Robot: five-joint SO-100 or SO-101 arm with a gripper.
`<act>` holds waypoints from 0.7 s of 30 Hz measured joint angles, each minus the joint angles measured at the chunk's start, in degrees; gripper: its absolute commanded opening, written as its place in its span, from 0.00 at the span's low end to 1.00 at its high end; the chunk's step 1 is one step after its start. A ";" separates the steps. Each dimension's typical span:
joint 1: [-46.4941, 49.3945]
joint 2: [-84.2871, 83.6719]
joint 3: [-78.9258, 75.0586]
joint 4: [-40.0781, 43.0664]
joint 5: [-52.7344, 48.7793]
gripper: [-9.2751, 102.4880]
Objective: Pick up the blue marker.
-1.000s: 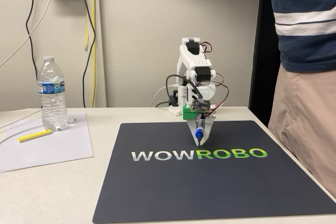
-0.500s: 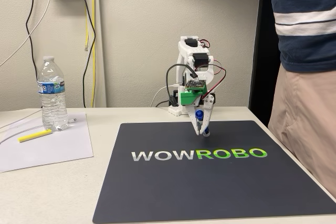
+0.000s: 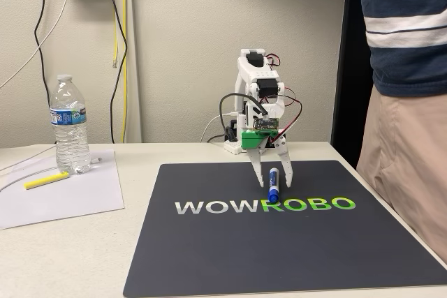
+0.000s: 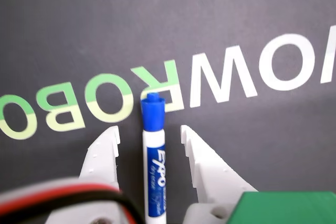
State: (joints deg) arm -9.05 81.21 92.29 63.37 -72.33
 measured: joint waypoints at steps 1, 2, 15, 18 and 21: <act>0.26 0.00 0.00 0.97 -0.26 0.34; 0.53 0.53 0.00 2.29 -0.62 0.34; 2.99 6.77 6.15 8.17 -4.13 0.34; 2.99 6.77 7.82 7.12 -4.13 0.34; 2.99 6.50 8.00 6.42 -3.96 0.34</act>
State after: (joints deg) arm -6.06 87.71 100.28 69.79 -76.29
